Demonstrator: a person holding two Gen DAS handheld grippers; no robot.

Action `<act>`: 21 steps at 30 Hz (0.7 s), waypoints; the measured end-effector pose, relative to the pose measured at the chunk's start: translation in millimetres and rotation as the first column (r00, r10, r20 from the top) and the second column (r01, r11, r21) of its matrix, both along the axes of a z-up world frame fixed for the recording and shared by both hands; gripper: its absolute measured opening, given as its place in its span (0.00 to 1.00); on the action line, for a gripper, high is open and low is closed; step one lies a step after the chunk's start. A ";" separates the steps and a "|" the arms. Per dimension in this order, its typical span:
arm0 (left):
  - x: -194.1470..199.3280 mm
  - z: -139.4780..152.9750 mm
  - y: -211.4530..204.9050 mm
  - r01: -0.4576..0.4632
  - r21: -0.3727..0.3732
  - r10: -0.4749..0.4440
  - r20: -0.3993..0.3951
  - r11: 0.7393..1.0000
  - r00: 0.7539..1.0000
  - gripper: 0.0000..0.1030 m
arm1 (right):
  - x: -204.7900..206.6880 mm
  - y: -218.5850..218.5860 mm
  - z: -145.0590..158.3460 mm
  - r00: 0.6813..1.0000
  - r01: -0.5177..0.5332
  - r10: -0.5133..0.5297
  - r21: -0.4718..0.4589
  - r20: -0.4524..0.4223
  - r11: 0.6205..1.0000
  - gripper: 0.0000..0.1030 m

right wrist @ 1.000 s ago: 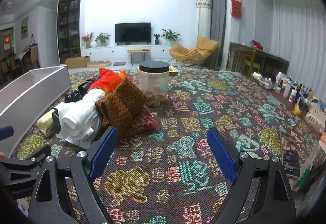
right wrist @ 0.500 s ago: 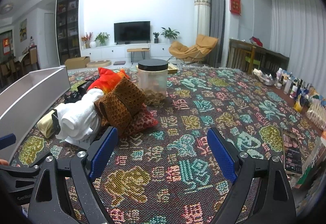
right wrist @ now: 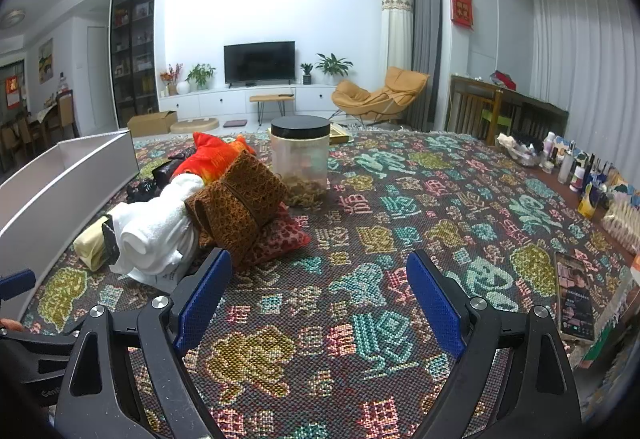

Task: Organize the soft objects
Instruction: 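Move both tools toward the pile of soft items on the table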

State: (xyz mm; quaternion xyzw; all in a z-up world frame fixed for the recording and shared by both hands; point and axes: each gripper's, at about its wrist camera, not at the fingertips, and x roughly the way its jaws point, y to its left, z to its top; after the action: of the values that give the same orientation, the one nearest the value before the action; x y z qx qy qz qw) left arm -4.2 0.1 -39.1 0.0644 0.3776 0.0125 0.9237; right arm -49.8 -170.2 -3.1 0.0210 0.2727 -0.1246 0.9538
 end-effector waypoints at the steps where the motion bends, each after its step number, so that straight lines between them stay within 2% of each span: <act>1: 0.6 -1.3 0.3 -0.001 0.000 0.001 -0.004 1.000 1.000 1.00 | 0.0 0.1 0.1 1.000 0.000 0.000 0.000 0.000 1.000 0.88; 21: 5.9 -14.7 5.7 -0.010 -0.015 0.010 -0.048 1.000 0.999 1.00 | -0.3 -0.5 0.6 1.000 0.000 0.000 0.002 0.000 1.000 0.88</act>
State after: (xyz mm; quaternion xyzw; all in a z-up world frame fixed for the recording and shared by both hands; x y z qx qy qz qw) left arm 1.7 5.8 -53.8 0.0556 0.4001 0.0127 0.9147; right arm -50.1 -170.7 -2.5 0.0218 0.2730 -0.1244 0.9537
